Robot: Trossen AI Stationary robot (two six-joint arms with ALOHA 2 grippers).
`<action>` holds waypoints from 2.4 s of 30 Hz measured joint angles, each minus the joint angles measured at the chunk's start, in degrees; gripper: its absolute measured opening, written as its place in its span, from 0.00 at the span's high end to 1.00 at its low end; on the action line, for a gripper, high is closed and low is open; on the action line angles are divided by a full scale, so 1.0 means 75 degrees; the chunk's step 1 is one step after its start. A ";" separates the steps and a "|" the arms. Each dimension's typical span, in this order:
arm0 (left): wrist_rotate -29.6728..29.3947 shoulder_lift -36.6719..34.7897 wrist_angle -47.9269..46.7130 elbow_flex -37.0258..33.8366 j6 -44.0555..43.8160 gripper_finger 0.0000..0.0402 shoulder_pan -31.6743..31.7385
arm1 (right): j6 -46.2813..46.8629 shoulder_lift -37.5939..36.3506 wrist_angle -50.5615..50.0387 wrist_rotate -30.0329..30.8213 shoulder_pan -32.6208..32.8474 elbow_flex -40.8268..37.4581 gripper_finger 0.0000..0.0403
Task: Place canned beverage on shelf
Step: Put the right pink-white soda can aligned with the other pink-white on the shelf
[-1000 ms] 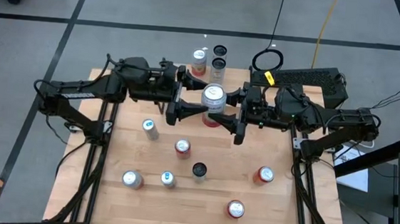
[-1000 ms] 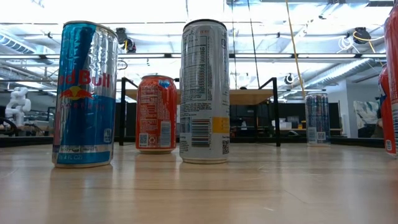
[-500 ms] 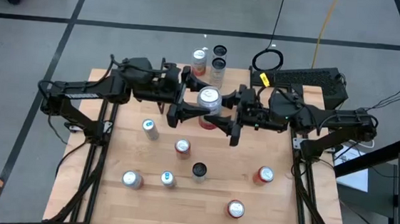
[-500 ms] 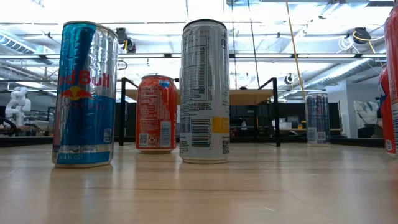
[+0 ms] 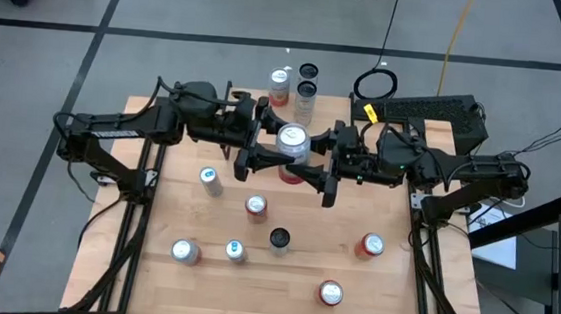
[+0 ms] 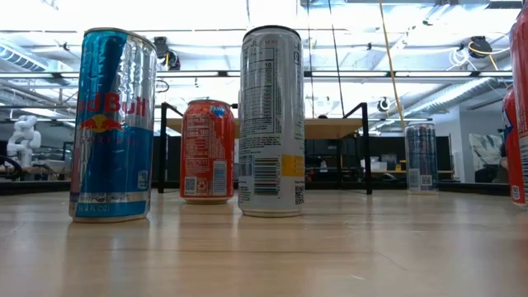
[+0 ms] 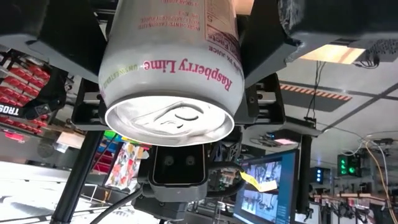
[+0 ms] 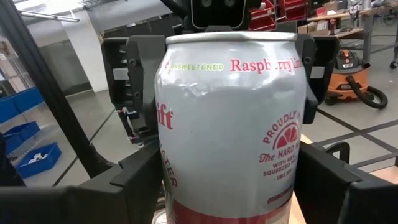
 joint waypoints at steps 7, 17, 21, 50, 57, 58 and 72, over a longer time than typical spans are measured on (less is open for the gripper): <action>-0.0034 -0.0003 -0.0030 0.0003 -0.0004 0.21 0.0000 | -0.0003 0.0000 -0.0010 -0.0006 0.0000 -0.0003 0.33; -0.0224 -0.0003 0.0122 0.0003 -0.0018 0.20 -0.0026 | -0.0028 0.0000 0.0036 0.0000 -0.0003 -0.0003 0.33; -0.0298 -0.0003 0.0119 0.0003 0.0056 0.12 -0.0026 | -0.0053 0.0000 0.0009 0.0058 -0.0010 -0.0003 0.33; -0.0586 -0.0044 0.0521 0.0000 -0.0029 0.11 -0.0006 | -0.0032 -0.0003 0.0002 0.0026 -0.0009 -0.0003 0.33; -0.0598 -0.0044 0.0498 0.0000 0.0027 0.24 -0.0006 | -0.0031 -0.0006 0.0004 0.0020 -0.0009 -0.0003 0.33; -0.0600 -0.0044 0.0497 0.0000 0.0034 0.25 -0.0006 | -0.0032 -0.0006 0.0006 0.0023 -0.0009 -0.0003 0.33; -0.0500 -0.0050 0.0410 -0.0001 -0.0041 0.28 -0.0020 | -0.0072 -0.0012 -0.0168 0.0027 -0.0009 -0.0003 0.21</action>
